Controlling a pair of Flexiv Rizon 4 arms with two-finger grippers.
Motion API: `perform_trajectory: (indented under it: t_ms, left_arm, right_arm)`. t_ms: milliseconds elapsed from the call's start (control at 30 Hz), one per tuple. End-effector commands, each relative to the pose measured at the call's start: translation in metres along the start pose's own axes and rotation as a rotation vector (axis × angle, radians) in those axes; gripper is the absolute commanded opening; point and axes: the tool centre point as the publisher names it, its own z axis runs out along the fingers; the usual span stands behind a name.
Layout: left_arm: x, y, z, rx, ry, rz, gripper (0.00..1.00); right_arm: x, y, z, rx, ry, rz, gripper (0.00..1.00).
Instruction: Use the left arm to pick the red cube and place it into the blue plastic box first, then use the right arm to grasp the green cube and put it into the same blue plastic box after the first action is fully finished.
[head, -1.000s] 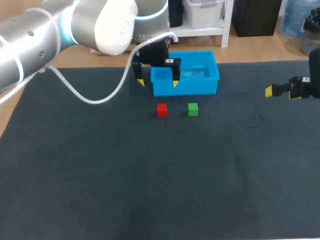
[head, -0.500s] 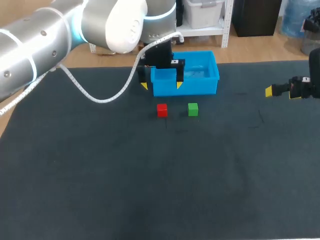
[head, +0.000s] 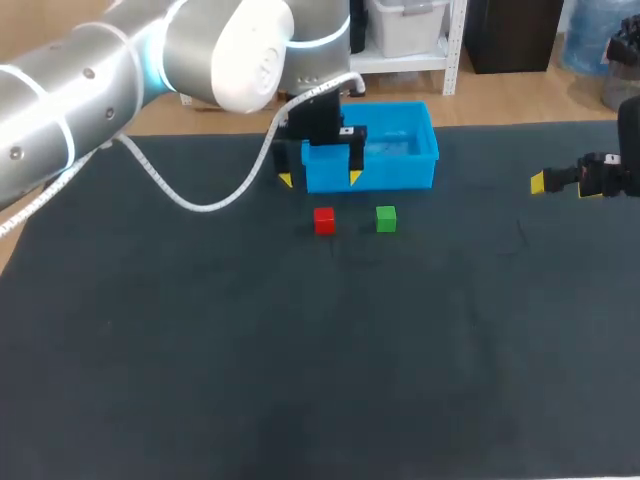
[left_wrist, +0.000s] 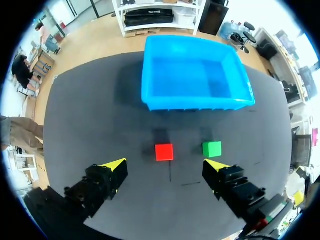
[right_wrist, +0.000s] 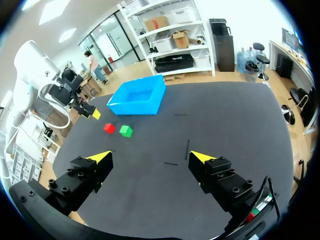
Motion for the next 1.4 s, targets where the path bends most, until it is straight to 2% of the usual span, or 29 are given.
perform_trajectory:
  t_ms: [33,467,900,1400]
  left_arm:
    - [0.006,0.002,0.003,0.000,-0.003,-0.002,1.00]
    - [0.024,0.001,0.015,0.004,-0.002,0.014,1.00]
    - [0.031,0.008,0.030,0.002,-0.024,-0.012,1.00]
    - [0.024,0.002,0.042,0.006,-0.027,-0.020,1.00]
  right_arm:
    - [0.000,0.000,0.000,-0.001,0.001,-0.001,1.00]
    - [0.000,0.000,0.000,-0.001,0.001,-0.001,1.00]
    - [0.000,0.000,0.000,-0.001,0.001,-0.001,1.00]
    - [0.000,0.000,0.000,-0.001,0.001,-0.001,1.00]
